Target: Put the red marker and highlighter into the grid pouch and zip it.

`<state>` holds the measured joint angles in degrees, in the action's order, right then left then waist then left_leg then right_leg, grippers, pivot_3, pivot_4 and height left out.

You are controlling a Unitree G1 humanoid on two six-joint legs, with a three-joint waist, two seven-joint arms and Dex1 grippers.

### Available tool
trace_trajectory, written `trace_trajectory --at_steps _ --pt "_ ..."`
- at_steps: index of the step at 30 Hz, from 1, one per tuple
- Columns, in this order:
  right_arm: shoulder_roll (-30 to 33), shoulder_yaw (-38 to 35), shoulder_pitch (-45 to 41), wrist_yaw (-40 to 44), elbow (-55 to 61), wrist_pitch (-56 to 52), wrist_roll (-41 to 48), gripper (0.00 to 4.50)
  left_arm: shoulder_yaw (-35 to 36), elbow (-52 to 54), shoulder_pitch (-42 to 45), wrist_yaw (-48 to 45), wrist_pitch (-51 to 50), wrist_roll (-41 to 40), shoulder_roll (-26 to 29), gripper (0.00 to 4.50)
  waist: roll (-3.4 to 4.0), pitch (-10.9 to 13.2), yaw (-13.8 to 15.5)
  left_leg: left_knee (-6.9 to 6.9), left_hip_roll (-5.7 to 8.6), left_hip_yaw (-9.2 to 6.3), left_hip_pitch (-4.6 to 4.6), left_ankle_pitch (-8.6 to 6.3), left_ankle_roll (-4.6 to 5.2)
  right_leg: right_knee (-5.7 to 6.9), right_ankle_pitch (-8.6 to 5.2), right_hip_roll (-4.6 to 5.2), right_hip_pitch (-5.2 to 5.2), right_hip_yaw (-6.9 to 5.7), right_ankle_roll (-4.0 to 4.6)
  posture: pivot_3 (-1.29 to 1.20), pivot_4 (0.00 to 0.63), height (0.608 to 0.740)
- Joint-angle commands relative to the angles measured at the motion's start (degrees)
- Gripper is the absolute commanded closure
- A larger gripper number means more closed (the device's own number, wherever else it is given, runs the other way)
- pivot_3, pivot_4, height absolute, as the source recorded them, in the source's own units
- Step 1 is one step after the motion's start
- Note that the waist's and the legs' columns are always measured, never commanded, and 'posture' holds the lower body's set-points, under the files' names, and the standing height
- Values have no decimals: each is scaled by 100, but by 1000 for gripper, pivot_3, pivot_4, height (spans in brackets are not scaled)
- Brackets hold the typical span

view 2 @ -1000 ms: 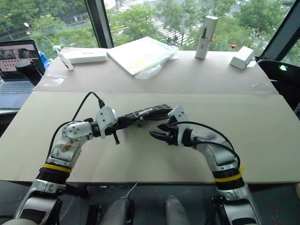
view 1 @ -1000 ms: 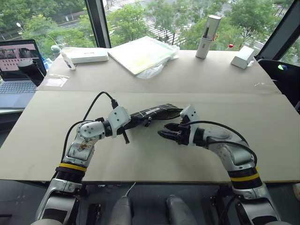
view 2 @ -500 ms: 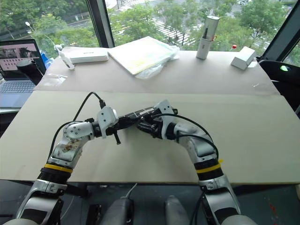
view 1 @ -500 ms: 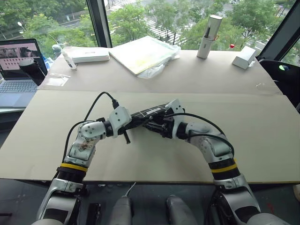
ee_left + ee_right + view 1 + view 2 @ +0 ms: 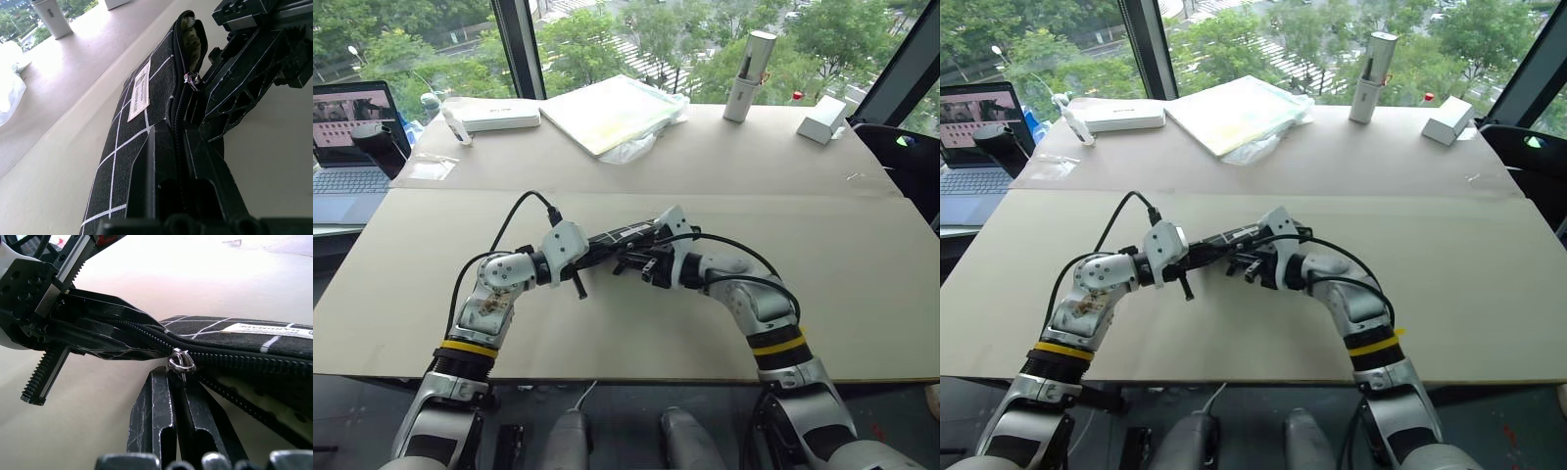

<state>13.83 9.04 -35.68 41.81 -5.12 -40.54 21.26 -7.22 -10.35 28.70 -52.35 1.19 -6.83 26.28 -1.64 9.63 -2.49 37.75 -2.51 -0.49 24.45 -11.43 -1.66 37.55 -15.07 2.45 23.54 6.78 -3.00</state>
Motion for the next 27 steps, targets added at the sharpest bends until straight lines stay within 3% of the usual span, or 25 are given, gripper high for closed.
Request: trace_trajectory --at_steps 1,9,16,20,25,27 --pt "244 -215 80 58 288 95 35 4475 72 40 70 27 144 -42 8 4500 0 0 3 0 0 0 1 0 0 0 0 0 0 0 0 0 150 731" --pt "1719 -752 478 289 301 54 -40 4475 59 6 67 -9 177 -47 34 4500 -1 1 35 1 3 0 6 0 0 -6 0 3 0 0 -1 0 150 731" --pt "2381 -1116 602 513 -64 268 -24 4475 44 -61 103 -52 224 -63 45 4500 -1 1 -18 -4 0 1 0 0 1 -6 0 -1 0 4 0 0 150 731" --pt "2216 -836 853 859 480 140 248 3290 17 -127 165 -68 251 -57 26 4500 -2 1 -1 -4 1 1 1 0 1 -8 0 0 0 4 -1 0 150 731" --pt "2093 -976 908 951 553 -375 634 1465 -17 -118 148 -85 266 -51 -2 4500 -2 1 4 -1 2 2 2 0 0 -9 0 1 -4 5 -1 0 150 731" --pt "2343 -1003 1045 1161 577 -417 665 1465 -24 -101 137 -89 263 -52 -18 4500 -2 1 24 -1 2 1 3 0 1 -10 0 1 -3 4 -1 0 150 731"
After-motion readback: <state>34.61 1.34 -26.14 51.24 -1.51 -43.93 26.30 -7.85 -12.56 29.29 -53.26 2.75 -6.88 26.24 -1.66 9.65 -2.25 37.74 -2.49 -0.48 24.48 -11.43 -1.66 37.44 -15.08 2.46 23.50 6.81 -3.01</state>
